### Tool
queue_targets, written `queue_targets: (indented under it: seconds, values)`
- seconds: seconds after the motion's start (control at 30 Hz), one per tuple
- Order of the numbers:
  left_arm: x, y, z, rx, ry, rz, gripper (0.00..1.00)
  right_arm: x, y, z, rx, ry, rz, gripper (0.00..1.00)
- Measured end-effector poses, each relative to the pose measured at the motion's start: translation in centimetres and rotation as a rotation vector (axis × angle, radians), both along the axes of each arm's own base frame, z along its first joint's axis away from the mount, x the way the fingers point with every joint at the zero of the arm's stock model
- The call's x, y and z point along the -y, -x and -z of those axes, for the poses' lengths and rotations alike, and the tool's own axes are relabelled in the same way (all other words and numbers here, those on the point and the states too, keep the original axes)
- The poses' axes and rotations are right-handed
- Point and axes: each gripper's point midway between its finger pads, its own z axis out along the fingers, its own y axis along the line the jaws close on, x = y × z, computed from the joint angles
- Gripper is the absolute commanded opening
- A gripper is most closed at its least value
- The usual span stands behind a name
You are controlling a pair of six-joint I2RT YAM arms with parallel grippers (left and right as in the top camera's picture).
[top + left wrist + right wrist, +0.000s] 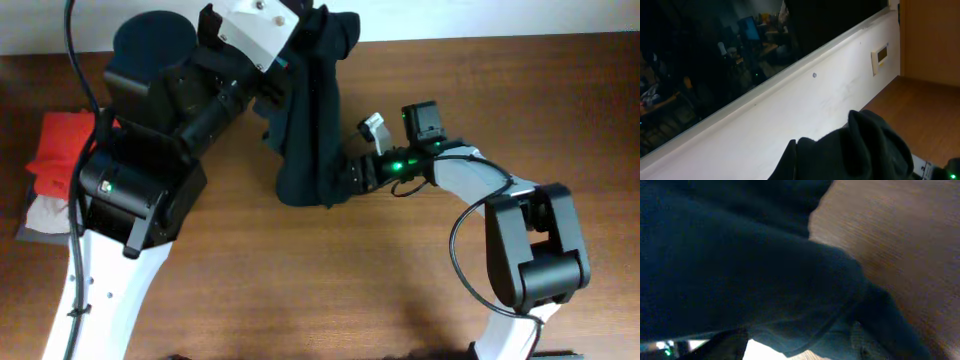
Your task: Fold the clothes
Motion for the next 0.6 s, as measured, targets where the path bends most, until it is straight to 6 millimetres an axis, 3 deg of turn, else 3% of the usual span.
queue_targets:
  seconds: [0.07, 0.2, 0.23, 0.3, 0.33, 0.47, 0.6]
  values:
    - [-0.1, 0.2, -0.3, 0.002, 0.001, 0.0, 0.0, -0.9, 0.5, -0.1, 0.001, -0.008, -0.025, 0.32]
    - [-0.4, 0.4, -1.0, 0.015, 0.006, -0.009, 0.0, -1.9, 1.2, -0.4, -0.012, -0.027, -0.05, 0.25]
    - [-0.4, 0.4, -1.1, 0.017, 0.007, -0.012, 0.0, -1.9, 1.2, -0.4, -0.013, -0.031, -0.052, 0.28]
    - [-0.6, 0.4, -1.3, 0.02, 0.008, -0.019, 0.0, -1.9, 1.3, -0.5, -0.024, -0.035, -0.049, 0.69]
    - [-0.6, 0.5, -1.4, 0.022, 0.009, -0.019, 0.0, -1.9, 1.3, -0.4, -0.022, -0.035, -0.05, 0.78]
    - [-0.7, 0.6, -2.0, 0.033, 0.015, -0.023, 0.0, -2.0, 1.4, -0.6, -0.021, -0.043, -0.057, 0.82]
    - [-0.9, 1.0, -3.0, 0.055, 0.025, -0.024, 0.0, -2.4, 1.4, -0.7, -0.01, -0.051, -0.069, 0.75]
